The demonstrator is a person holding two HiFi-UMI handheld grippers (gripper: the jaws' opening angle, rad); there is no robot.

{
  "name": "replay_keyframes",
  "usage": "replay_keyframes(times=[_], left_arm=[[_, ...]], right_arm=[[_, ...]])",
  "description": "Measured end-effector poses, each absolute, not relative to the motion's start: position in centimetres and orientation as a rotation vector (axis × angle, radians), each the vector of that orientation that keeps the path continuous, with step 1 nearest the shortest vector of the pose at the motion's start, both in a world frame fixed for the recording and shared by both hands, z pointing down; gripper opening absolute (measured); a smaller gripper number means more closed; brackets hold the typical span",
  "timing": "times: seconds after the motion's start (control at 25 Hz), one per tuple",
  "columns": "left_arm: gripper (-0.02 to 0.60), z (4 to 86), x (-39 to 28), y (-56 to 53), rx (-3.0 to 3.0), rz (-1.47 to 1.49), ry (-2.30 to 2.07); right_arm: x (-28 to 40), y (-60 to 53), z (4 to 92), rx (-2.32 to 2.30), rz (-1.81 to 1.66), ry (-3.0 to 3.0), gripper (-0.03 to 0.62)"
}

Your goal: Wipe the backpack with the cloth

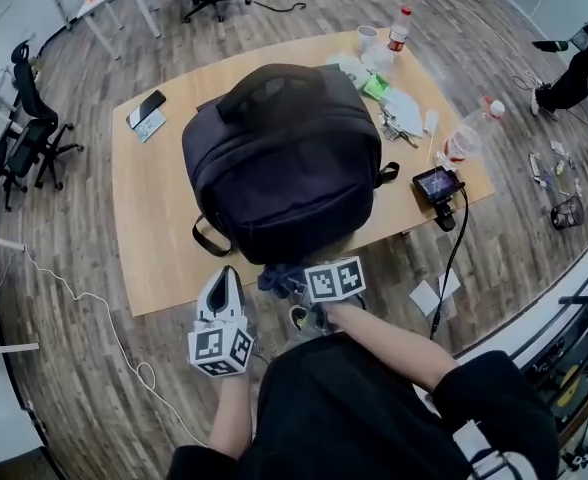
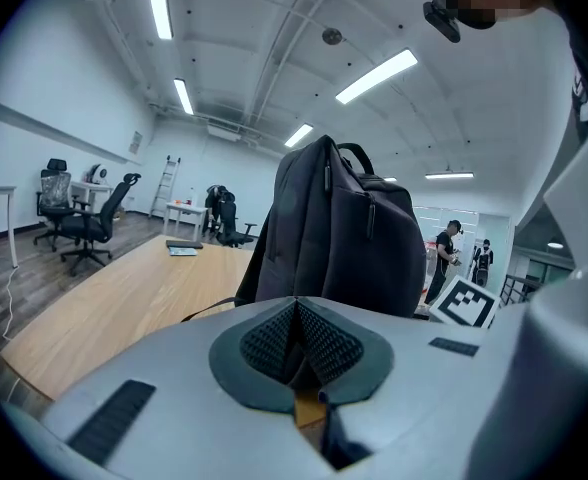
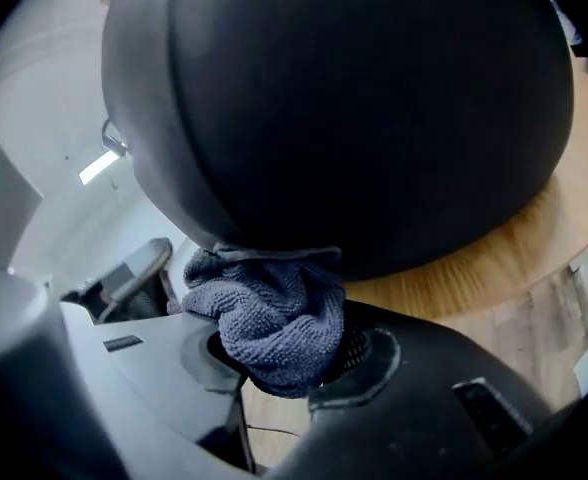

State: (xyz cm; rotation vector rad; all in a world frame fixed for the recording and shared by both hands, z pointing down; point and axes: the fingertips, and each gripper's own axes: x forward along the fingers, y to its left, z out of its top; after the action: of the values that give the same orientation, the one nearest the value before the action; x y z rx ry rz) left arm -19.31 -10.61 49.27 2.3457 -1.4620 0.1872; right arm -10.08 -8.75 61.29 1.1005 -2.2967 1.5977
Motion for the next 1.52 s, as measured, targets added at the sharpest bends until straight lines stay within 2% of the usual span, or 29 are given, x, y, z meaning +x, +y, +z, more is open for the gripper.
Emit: replay_keyframes(times=[0.12, 0.24, 0.68, 0.92, 1.08, 1.28, 1.52], left_arm=[[0.017, 49.6, -19.1, -10.2, 2.333, 0.205, -1.471], [0.017, 49.8, -18.5, -9.8, 2.327, 0.222, -1.473], [0.017, 49.2, -15.4, -8.5, 2.309, 0.218, -1.474], [0.017, 48.7, -15.6, -8.5, 2.3, 0.219, -1.501], [0.017, 48.3, -15.0, -8.5, 2.318, 0.214, -1.494], [0.017, 47.6, -14.3, -9.2, 2.35, 0.222, -1.481], [0.017, 47.7, -12.9, -9.3, 2.363, 0.245, -1.449]], right_arm=[[-6.3, -8.8, 64.7, 1.22, 1.647, -2.201, 0.129], [-3.6, -8.6, 63.9, 1.247, 1.616, -2.227, 0.127], [-6.9, -8.0, 51.0, 0.948, 1.788, -2.453, 0.126], [-7.9, -11.7, 41.8, 0.885, 1.768, -2.667, 0.126], [-5.2, -12.2, 41.0, 0.921, 1.871, -2.659, 0.126], [-1.2, -12.2, 41.0, 1.045, 1.829, -2.667, 0.126], [-2.5, -10.3, 46.5, 0.982, 1.872, -2.559, 0.126]])
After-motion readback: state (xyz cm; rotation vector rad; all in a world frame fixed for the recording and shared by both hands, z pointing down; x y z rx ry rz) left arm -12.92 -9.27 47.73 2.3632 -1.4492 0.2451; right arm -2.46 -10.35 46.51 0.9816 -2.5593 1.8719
